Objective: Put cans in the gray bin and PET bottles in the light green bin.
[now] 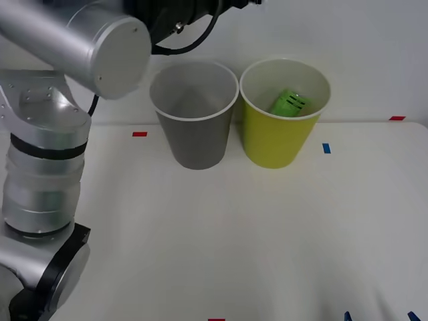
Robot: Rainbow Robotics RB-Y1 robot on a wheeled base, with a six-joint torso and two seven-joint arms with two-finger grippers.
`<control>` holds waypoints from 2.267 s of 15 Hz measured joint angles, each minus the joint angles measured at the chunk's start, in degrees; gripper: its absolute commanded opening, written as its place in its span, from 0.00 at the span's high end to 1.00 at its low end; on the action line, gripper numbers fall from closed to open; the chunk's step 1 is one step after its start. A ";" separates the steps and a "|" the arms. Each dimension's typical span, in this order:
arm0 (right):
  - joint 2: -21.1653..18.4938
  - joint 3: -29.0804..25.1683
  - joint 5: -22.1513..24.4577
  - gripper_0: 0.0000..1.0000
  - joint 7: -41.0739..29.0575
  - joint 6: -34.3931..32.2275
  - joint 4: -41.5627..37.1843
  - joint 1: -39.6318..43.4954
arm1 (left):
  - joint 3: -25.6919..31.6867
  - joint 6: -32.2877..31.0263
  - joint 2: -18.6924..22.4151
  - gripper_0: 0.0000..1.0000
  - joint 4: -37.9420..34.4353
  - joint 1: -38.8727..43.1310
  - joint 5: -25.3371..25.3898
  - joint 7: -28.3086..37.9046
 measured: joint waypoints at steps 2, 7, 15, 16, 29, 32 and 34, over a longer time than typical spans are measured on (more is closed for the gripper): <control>0.00 0.00 0.00 0.00 0.00 0.00 0.01 0.00 | 1.40 0.76 1.99 0.00 -4.95 5.31 0.38 -0.02; 0.00 0.00 0.00 0.00 0.00 0.00 0.00 0.00 | 5.43 0.92 5.96 0.00 -15.99 17.27 1.85 0.30; 0.00 0.00 0.00 0.00 0.00 0.00 0.00 0.00 | 13.04 0.28 11.90 0.00 -30.46 38.65 5.31 1.43; 0.00 0.00 0.00 0.00 0.00 0.00 0.00 0.00 | 15.13 0.17 12.06 0.00 -30.77 40.64 7.86 1.47; 0.00 0.00 0.00 0.00 0.00 0.00 0.00 0.00 | 22.54 -22.57 11.40 0.00 -30.97 66.20 15.66 -0.68; 0.00 0.00 0.00 0.00 0.00 0.00 0.00 0.00 | 18.11 -39.51 11.67 0.00 -29.13 76.25 13.20 -1.41; 0.00 0.00 0.00 0.00 0.00 0.00 0.00 0.00 | 14.80 -49.79 12.47 0.00 -26.05 81.32 12.27 -2.09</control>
